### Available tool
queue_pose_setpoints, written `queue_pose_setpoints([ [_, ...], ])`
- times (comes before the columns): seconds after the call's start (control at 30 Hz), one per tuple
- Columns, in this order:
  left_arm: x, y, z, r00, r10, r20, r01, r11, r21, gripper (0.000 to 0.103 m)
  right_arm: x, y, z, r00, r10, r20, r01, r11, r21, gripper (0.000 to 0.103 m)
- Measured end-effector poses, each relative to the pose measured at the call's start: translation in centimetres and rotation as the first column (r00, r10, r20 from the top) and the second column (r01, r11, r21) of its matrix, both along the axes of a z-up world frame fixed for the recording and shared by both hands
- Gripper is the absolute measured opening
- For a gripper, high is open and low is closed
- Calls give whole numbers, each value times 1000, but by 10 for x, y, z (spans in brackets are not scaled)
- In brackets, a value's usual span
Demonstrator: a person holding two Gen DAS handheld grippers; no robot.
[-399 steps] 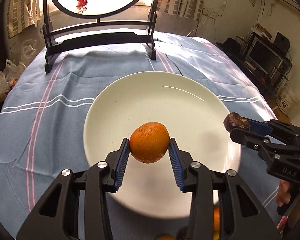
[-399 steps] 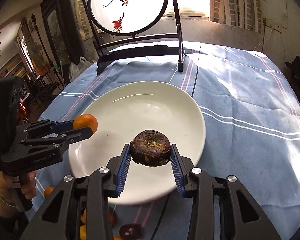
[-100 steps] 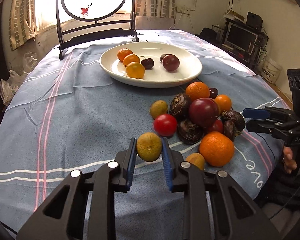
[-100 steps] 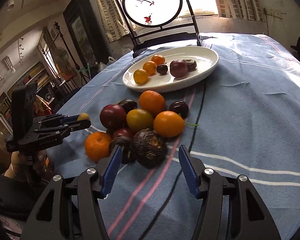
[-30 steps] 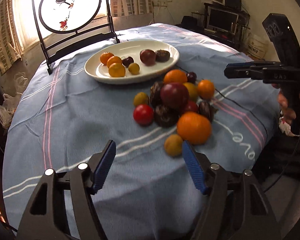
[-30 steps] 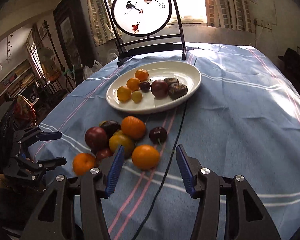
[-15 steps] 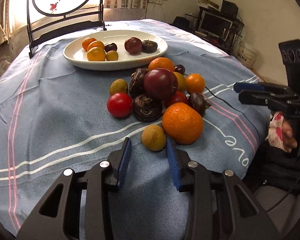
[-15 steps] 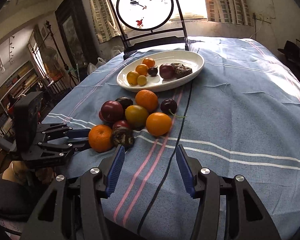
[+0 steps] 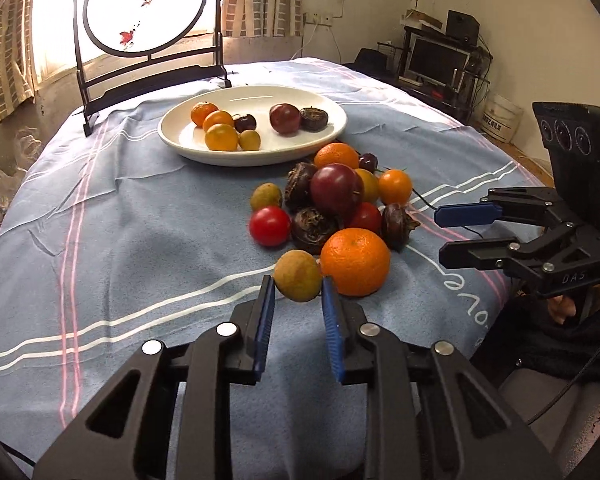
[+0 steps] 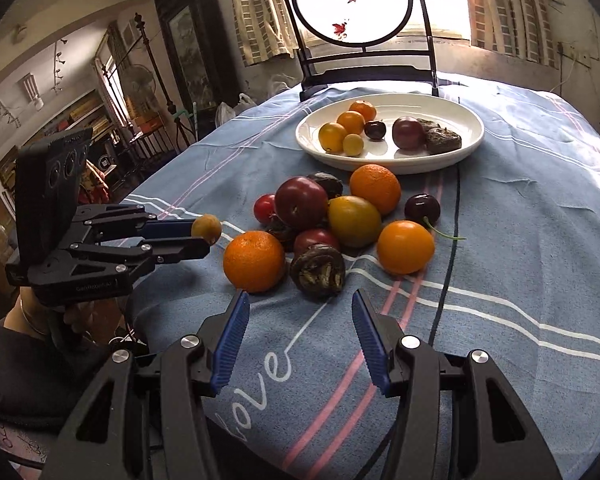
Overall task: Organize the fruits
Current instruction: 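Grasp a small yellow fruit with the left tool while the right tool grasps a dark brown fruit, then carry both fruits onto the white plate and open both tools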
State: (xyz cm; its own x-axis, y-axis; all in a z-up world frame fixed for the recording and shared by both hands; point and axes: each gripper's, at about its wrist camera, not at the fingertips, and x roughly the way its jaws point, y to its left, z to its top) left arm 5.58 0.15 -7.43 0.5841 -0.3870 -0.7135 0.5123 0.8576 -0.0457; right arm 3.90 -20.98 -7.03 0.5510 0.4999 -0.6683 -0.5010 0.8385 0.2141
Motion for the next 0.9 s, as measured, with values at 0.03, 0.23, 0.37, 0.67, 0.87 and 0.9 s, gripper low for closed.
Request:
queue_pose_setpoints([
  [0.03,0,3,0,1000,7,-2,-7,1000,6,23,1,1,0,1000,-3,5,3,1000,-5,53],
  [0.23,3,8,-7,999,24,-28,-24,1000,13,23,23,8,-6,999,-37,-20,36,999,-21,53],
  [0.37,3,4,-6,1000,13,-22,-13,1000,9,23,38,14,-17,997,-46,-65,44,999,-29,42],
  [0.67,4,16,3,999,37,-8,-37,999,-32,23,22,-9,7,999,-48,-12,48,998,44,35],
  [0.87,8,15,18,999,44,29,-43,997,-57,23,29,-36,37,995,-89,33,86,993,84,35],
  [0.9,12,14,21,998,47,32,-45,997,-57,23,36,-40,43,994,-101,37,97,991,92,35],
])
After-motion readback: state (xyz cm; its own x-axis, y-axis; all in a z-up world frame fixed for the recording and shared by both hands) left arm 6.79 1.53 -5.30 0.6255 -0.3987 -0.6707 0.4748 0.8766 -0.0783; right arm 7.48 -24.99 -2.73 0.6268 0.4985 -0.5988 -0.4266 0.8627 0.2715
